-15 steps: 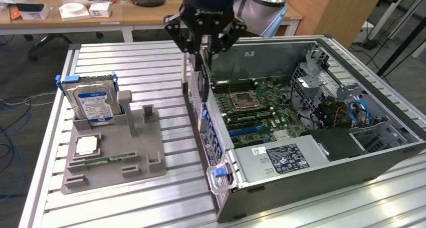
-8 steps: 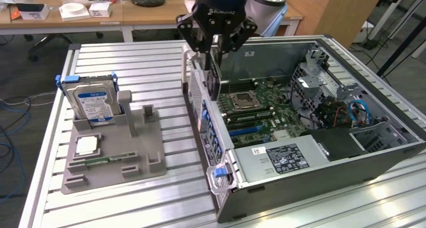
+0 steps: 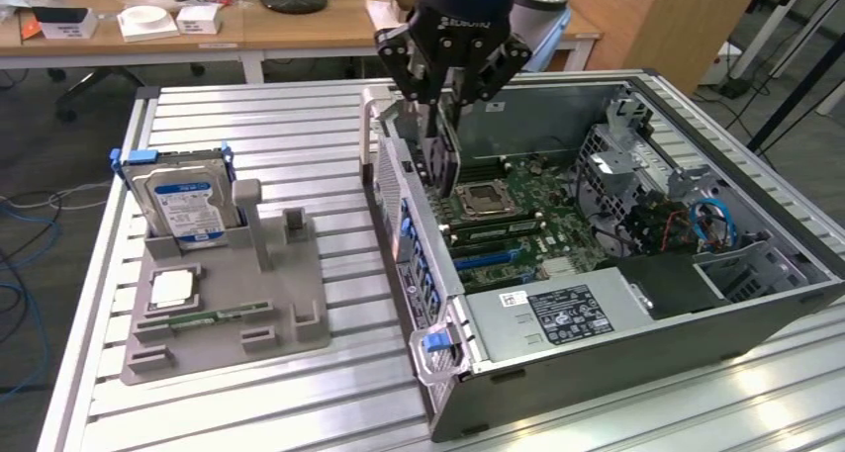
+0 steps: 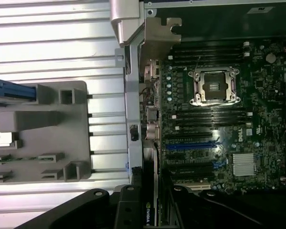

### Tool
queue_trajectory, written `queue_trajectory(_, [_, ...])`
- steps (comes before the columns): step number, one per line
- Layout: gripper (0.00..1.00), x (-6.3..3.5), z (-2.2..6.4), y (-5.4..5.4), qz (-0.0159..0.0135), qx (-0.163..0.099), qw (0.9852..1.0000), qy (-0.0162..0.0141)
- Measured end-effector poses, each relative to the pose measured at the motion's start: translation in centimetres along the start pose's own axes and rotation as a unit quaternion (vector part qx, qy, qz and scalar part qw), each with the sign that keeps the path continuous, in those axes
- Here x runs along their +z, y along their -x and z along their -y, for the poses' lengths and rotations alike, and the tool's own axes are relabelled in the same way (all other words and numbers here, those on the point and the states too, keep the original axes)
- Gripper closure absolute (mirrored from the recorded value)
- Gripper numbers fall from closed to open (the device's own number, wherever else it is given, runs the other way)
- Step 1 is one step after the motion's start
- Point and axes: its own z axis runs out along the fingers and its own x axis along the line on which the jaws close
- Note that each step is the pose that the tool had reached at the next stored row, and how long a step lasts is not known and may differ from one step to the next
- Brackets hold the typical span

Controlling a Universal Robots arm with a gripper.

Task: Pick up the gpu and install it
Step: 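Pick up the gpu and move the gpu toward the slot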

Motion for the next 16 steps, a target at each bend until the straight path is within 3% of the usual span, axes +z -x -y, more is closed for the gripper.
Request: queue_trajectory(16, [0.74,-0.06,-0.3,4.0,-0.0034,-0.002,1.0,0.0001])
